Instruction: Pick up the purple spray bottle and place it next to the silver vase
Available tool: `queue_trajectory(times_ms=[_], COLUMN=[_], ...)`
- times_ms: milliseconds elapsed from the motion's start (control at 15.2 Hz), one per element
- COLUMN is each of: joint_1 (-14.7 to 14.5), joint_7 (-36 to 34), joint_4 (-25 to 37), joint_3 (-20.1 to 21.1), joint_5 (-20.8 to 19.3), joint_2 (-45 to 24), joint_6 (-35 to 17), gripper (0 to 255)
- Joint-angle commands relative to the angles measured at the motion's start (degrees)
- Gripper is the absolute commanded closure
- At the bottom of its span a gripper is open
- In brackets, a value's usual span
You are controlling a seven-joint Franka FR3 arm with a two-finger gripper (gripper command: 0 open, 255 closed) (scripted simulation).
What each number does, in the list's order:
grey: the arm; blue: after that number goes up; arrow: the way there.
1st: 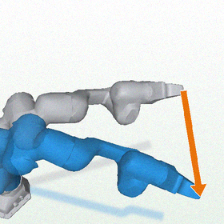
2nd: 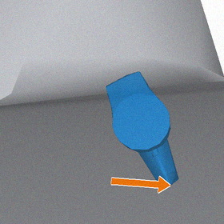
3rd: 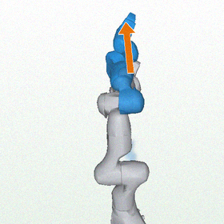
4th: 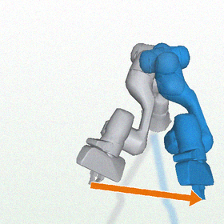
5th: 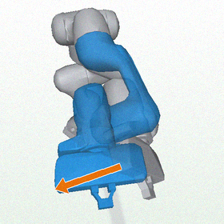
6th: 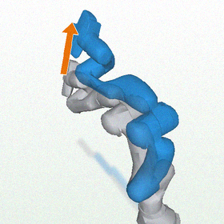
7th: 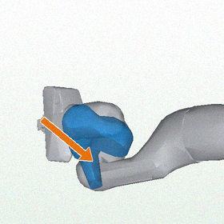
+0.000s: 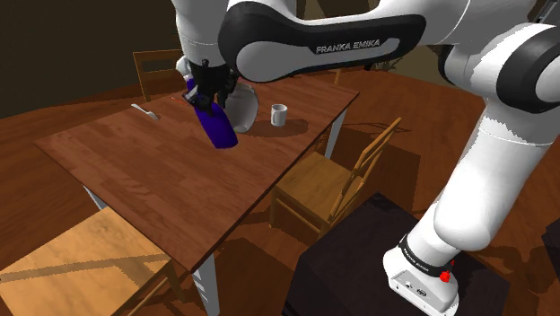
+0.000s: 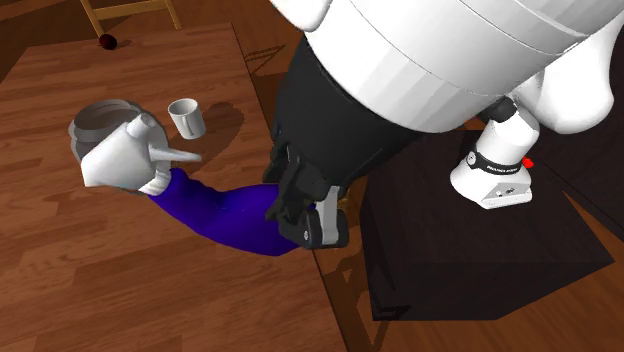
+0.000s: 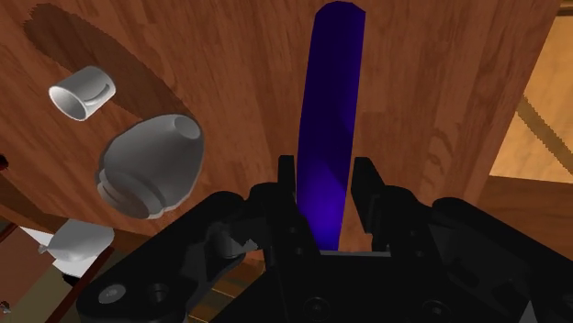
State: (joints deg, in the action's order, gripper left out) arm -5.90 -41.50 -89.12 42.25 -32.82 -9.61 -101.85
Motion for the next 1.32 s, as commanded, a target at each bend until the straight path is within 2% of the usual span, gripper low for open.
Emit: queue_trajectory(times_ms=[0, 330, 792, 1254], joint_1=[-0.20, -1.05, 7.19, 13.07], joint_7=[0.63, 1.84, 11.48, 20.74], joint_4=[1.66, 6.17, -0.14, -2.32], joint_3=[0.08, 0.28, -3.58, -7.94], joint_5=[0.09, -0.33, 4.98, 8.11], joint_2=[-0.08, -1.00, 4.55, 6.11], joint_6=[1.50, 5.17, -1.99, -7.13], gripper=[255, 255, 255, 255])
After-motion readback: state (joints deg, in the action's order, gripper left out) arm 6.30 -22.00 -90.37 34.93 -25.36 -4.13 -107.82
